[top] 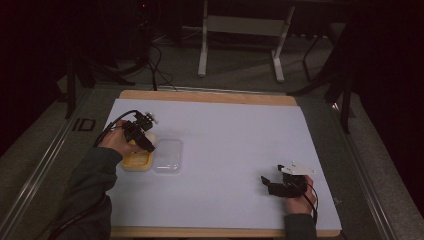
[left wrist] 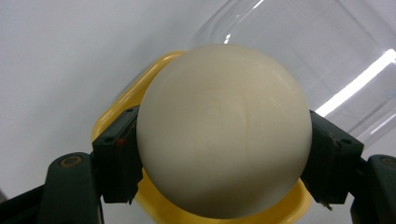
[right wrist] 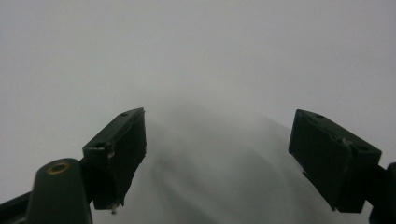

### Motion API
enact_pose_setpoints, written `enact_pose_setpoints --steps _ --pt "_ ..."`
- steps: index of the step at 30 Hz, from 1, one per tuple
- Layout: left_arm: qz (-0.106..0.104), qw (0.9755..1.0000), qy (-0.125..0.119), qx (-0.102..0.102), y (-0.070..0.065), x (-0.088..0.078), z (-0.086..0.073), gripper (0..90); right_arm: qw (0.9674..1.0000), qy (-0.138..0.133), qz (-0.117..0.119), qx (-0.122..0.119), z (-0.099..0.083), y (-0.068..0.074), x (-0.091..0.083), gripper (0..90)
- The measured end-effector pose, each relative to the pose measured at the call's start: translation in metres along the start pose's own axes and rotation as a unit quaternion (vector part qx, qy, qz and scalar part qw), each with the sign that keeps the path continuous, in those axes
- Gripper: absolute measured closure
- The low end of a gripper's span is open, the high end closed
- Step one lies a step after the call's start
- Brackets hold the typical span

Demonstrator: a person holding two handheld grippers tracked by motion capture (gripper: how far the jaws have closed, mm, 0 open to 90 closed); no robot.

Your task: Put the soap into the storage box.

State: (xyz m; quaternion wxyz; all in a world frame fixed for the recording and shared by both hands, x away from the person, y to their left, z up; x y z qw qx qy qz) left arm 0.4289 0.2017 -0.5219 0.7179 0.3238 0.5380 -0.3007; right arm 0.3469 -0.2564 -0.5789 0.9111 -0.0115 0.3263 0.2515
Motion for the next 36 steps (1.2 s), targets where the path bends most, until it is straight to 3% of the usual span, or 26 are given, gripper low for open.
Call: enact_pose_setpoints --steps 13,36 --pt "-0.007 0.9993 0.02 -0.032 0.011 0.011 -0.015 25.7 1.0 0.0 0.0 0.0 0.0 0.0 0.0 18.9" --pt "-0.018 0.9987 0.04 -0.027 0.008 0.021 -0.024 25.7 1.0 0.001 0.0 -0.001 0.0 0.0 0.0 18.9"
Point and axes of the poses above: each handheld gripper's, and its own axes: x roughly forward along the jaws, z roughly out of its top, y roughly to its left, the point moved 7 cm from there along x, roughly forward along the jaws, and after that the axes turned 12 degrees about x, right-handed, at the moved point
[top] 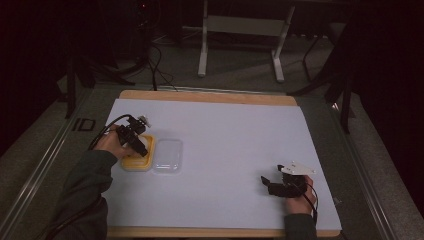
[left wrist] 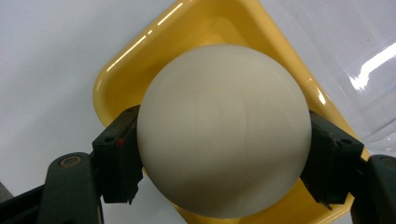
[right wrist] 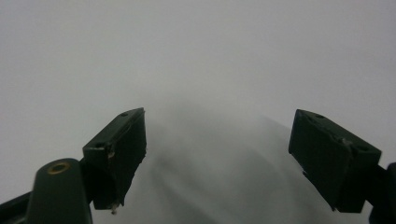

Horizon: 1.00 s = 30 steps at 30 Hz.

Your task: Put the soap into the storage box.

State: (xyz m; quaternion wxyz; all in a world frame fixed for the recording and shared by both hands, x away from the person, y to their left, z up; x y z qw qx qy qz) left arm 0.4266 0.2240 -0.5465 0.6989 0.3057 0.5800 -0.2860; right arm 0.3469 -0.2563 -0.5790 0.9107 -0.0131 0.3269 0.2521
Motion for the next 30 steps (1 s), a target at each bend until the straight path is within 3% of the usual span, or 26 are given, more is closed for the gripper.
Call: enact_pose_setpoints --steps 18,21,27,30 --pt "-0.009 0.9999 0.009 0.006 -0.004 0.007 0.0 25.6 1.0 -0.001 0.0 0.001 0.0 0.0 0.0 18.9" --pt "-0.008 0.9997 0.014 0.017 -0.006 0.01 -0.001 25.5 1.0 -0.001 0.0 0.001 0.0 0.0 0.0 18.9" --pt "-0.029 0.9995 -0.009 0.01 -0.004 0.008 -0.003 24.4 1.0 0.0 0.001 0.0 0.0 0.0 0.0 18.9" --pt "-0.03 0.9994 -0.012 0.011 -0.004 0.008 -0.004 23.8 1.0 0.0 0.0 -0.001 0.0 0.0 0.0 18.9"
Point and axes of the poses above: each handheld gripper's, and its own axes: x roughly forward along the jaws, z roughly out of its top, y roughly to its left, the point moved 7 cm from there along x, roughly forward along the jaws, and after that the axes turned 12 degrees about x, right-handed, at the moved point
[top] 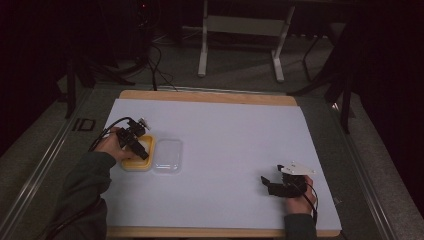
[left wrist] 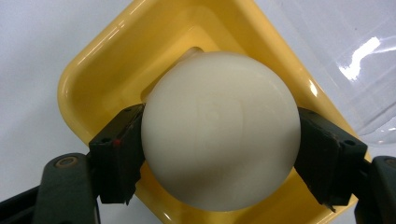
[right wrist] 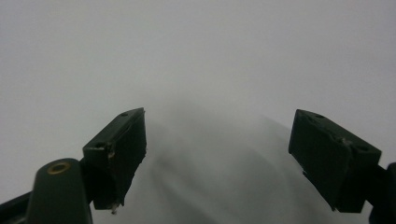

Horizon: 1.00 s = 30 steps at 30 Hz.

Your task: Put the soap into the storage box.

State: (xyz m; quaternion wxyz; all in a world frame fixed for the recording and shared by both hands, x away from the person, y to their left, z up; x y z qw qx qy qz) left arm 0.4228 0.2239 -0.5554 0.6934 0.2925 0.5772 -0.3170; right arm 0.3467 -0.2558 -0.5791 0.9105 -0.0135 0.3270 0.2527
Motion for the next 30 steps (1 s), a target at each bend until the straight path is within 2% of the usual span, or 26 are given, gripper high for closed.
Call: enact_pose_setpoints --steps 12,18,30 --pt "0.009 0.9994 0.008 0.031 -0.004 -0.001 -0.001 19.1 1.0 0.0 0.0 -0.001 0.0 0.0 0.0 18.9" --pt "0.005 0.9995 0.002 0.032 -0.004 -0.005 -0.002 16.7 1.0 0.0 0.0 -0.001 0.0 0.0 0.0 18.9" --pt "0.024 0.9992 -0.004 0.032 -0.002 -0.013 -0.003 12.9 1.0 0.0 0.0 -0.001 0.0 0.0 0.0 18.9"
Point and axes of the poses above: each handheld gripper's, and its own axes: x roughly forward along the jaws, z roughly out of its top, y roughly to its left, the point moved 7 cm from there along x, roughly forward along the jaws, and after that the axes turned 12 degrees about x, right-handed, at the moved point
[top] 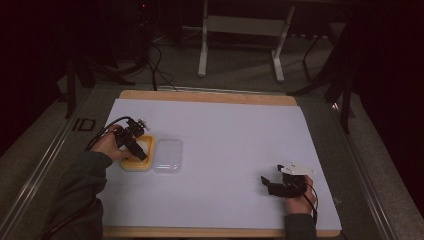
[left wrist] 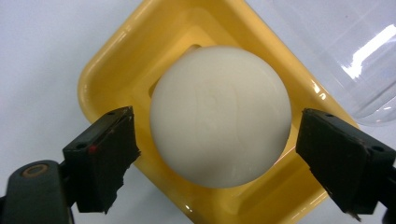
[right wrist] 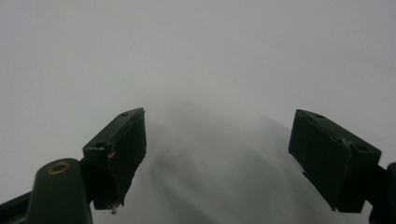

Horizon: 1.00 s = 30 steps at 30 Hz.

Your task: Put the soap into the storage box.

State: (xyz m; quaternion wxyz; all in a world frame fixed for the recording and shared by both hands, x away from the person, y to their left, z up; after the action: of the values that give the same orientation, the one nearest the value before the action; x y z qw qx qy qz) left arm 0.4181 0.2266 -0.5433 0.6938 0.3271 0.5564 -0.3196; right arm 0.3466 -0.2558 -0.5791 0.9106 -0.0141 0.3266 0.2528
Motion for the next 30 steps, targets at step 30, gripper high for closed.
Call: enact_pose_setpoints --steps 30 --pt "0.033 0.996 -0.063 0.054 -0.029 -0.035 0.026 14.6 1.0 0.0 0.0 0.001 0.0 0.0 0.0 18.9"
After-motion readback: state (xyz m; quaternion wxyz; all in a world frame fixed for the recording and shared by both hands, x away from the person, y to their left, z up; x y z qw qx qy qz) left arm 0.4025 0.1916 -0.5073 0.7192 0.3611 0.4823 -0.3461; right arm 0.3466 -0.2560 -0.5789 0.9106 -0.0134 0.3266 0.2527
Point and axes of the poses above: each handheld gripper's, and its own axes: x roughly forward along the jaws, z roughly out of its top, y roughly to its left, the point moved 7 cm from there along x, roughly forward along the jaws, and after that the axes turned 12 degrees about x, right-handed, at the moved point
